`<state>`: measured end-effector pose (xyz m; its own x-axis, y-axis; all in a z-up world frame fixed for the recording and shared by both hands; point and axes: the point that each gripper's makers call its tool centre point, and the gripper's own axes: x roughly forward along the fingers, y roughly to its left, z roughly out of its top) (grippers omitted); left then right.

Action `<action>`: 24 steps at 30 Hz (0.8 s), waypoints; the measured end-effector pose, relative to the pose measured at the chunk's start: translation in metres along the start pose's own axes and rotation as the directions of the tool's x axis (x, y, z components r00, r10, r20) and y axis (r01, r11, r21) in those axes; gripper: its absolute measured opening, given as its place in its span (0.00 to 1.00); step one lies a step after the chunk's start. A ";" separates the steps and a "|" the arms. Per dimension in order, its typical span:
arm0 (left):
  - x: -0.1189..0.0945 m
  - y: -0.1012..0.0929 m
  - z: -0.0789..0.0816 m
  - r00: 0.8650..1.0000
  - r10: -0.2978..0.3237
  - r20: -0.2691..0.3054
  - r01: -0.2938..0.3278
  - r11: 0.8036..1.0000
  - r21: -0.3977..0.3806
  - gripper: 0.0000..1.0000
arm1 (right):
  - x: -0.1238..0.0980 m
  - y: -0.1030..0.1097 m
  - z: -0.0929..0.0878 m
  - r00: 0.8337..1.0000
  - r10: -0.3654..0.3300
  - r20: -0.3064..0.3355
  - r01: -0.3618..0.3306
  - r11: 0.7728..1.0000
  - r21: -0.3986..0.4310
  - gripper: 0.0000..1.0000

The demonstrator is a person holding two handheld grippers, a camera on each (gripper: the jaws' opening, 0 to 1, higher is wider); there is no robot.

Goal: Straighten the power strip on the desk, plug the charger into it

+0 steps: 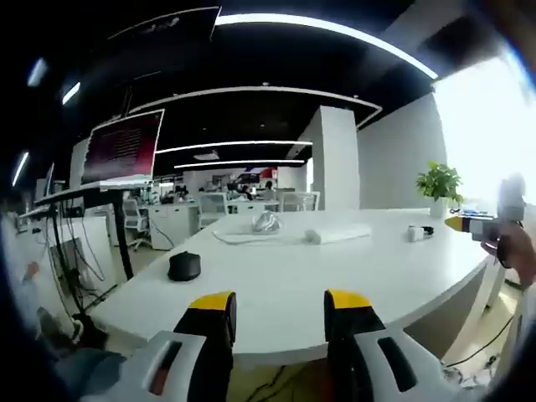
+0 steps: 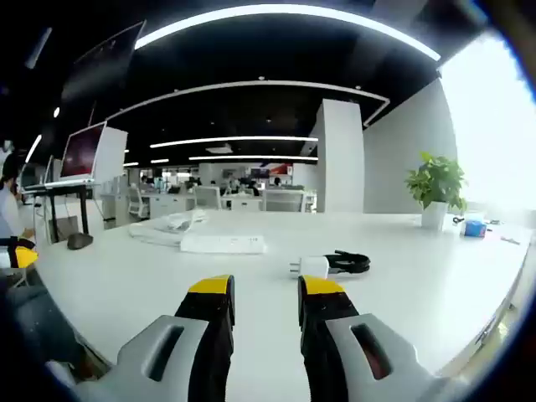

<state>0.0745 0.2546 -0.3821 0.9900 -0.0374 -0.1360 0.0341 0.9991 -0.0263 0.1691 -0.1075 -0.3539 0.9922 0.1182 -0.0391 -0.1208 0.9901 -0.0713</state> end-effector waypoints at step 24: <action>0.038 -0.027 0.009 0.995 -0.076 0.057 0.084 0.986 -0.147 0.46 | -0.006 -0.039 -0.033 0.997 -0.046 -0.069 0.048 0.998 0.033 0.32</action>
<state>0.1123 0.2267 -0.3776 0.9907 -0.1124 -0.0772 0.0968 0.9784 -0.1829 0.1665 -0.1491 -0.3834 0.9922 0.0675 -0.1043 -0.0721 0.9966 -0.0403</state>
